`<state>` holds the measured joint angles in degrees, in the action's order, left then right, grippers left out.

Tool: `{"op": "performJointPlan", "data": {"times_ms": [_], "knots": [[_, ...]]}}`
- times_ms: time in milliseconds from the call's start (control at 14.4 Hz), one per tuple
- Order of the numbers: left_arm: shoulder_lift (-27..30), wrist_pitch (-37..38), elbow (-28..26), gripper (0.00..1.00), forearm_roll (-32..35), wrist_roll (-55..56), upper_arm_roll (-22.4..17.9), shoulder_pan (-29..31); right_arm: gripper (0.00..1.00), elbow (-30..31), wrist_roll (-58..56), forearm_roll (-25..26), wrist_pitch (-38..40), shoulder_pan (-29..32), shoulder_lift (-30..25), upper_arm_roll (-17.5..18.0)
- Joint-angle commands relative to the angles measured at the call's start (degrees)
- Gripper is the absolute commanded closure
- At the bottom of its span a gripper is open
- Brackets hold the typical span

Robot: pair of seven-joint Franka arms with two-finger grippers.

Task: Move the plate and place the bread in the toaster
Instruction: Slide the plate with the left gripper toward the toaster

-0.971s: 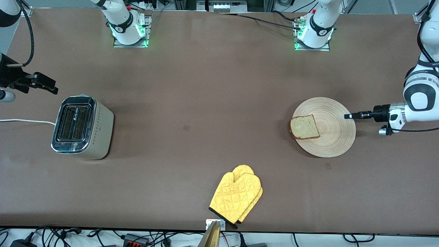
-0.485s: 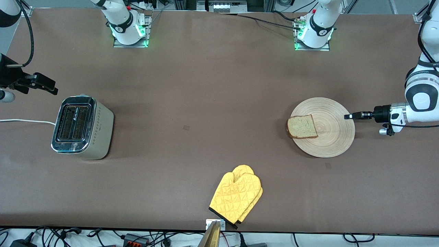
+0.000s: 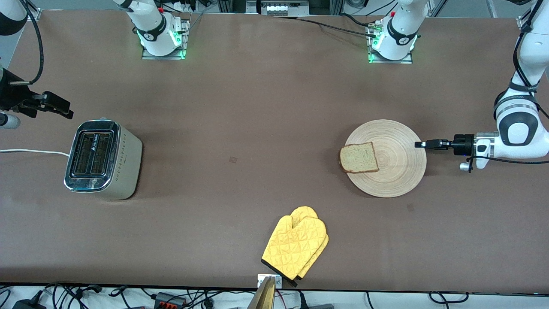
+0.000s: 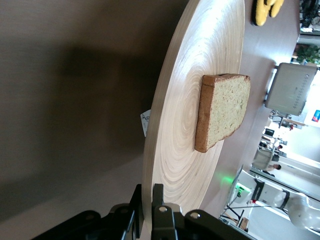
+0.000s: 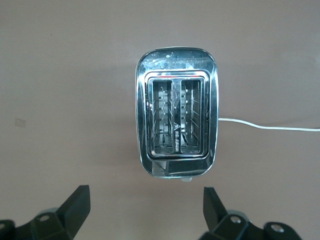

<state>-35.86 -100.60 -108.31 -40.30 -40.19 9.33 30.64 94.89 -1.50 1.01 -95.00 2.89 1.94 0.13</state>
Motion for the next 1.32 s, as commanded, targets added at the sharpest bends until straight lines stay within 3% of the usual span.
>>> {"op": "performJointPlan", "data": {"times_ms": [0, 277, 901, 1248], "knots": [[-1.31, 4.26, 1.35, 0.99, -4.15, -1.82, 1.65, 0.21, 0.00, 0.74, -0.09, -0.04, -0.63, 0.18, -0.27, 0.22], [-1.94, 3.66, 1.35, 0.99, -8.20, -1.56, 6.05, -2.07, 0.00, 0.65, -0.09, -0.04, -1.24, -0.26, -0.10, 0.66], [-1.85, -2.66, 1.44, 0.99, -20.61, -0.77, 5.97, -18.76, 0.00, 1.00, -0.09, -0.31, -1.33, -0.43, -0.27, 0.75], [-1.85, -10.93, 1.44, 0.99, -26.56, 0.28, 6.14, -27.46, 0.00, 0.74, -0.70, -0.31, -0.98, -0.34, -0.36, 0.75]]}}
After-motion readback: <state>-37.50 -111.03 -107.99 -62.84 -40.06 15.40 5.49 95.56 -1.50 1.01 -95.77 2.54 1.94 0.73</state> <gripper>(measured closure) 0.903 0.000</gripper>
